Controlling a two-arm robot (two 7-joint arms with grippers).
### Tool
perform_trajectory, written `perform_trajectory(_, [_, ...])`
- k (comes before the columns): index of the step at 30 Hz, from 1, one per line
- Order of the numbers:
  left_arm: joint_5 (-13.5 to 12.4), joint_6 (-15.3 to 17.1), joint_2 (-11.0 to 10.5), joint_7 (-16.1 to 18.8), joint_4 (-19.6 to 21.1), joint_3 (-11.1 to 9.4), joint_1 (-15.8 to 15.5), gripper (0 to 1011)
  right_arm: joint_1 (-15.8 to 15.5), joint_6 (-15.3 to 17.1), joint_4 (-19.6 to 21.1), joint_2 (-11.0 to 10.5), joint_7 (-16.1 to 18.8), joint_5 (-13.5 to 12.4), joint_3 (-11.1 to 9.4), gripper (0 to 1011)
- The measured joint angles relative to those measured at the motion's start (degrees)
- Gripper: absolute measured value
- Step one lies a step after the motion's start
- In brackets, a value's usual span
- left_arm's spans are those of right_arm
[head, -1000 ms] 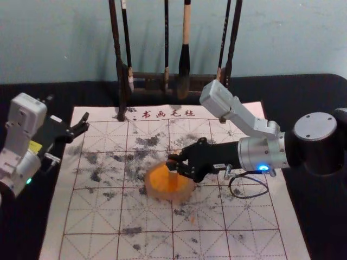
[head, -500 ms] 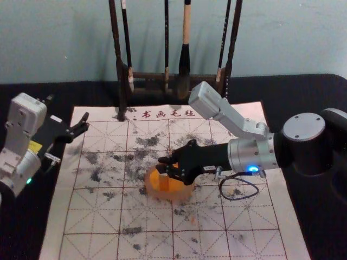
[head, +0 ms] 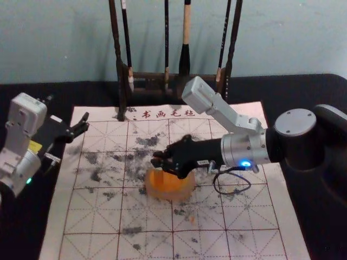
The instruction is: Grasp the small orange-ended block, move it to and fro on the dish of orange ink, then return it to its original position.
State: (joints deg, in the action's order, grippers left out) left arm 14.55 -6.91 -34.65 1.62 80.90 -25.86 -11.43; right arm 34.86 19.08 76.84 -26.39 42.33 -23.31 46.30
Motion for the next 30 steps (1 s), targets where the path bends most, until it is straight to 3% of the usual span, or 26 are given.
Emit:
perform_trajectory(12, [0.0, 0.0, 0.0, 0.0, 0.0, 0.0, 0.0, 1001, 0.6, -0.1, -1.5, 0.9, -1.0, 0.3, -0.7, 127])
perform_trajectory(30, [0.0, 0.0, 0.0, 0.0, 0.0, 0.0, 0.0, 1001, 0.3, -0.2, -1.7, 0.2, -1.6, 0.5, -1.9, 127])
